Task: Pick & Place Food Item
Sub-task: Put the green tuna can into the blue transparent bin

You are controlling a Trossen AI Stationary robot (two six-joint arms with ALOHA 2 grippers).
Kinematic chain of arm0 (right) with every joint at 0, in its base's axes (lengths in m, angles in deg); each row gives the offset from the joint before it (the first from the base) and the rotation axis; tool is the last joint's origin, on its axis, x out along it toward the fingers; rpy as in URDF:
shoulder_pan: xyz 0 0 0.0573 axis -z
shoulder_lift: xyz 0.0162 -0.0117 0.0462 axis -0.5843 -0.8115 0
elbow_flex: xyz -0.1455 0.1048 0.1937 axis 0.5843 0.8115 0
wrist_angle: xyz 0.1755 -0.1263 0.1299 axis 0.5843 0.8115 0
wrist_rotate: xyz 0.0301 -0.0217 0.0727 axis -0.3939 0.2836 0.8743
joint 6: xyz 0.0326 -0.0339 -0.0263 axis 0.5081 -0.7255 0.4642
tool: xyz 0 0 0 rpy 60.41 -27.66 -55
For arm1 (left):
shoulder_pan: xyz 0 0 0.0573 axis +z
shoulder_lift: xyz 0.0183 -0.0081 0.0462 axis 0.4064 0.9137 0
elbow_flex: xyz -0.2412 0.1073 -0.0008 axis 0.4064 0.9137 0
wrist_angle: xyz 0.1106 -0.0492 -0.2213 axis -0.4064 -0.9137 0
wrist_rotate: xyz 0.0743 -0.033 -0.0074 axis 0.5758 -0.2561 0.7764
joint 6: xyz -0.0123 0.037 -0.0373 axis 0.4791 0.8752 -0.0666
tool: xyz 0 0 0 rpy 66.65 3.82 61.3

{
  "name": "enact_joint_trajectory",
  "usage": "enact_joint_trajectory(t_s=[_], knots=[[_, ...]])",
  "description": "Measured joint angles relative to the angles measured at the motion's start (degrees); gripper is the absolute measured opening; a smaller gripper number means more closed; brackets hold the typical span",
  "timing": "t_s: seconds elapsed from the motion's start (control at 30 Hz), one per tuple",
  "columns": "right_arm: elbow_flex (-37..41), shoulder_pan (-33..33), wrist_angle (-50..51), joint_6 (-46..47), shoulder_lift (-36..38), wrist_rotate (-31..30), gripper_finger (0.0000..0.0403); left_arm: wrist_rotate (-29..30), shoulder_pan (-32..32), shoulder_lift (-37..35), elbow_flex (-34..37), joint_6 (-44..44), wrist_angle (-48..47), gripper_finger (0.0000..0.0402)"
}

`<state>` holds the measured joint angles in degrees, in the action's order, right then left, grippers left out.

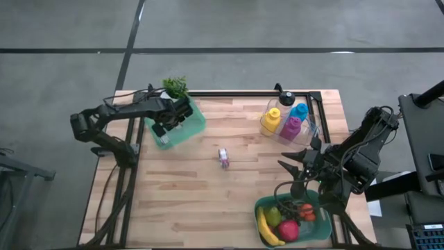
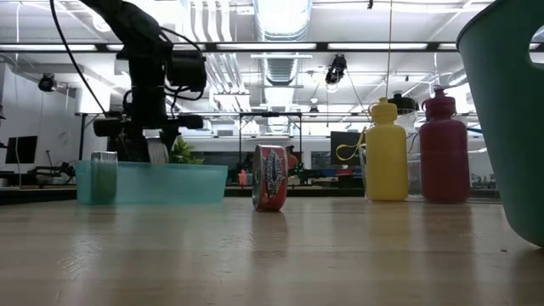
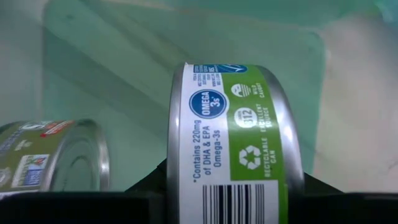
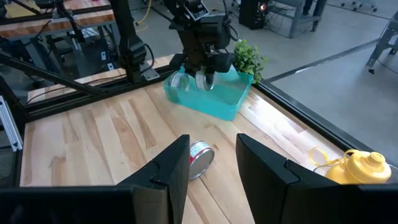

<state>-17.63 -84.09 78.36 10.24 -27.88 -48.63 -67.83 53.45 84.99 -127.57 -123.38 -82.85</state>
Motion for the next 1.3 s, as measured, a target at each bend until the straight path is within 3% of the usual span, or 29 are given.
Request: enact_joint_trajectory(t_s=[1.07,1.3], knots=[[-0.02,-0.01,0.0,0.02,0.0,0.02,0.0125,-2.7,0.02,0.3,4.03,-0.12,2.0,0.0125],[-0.02,-0.01,-0.01,0.01,-0.01,0.0,0.0125,-6.99,0.0,2.86,4.02,1.15,1.82,0.0125]])
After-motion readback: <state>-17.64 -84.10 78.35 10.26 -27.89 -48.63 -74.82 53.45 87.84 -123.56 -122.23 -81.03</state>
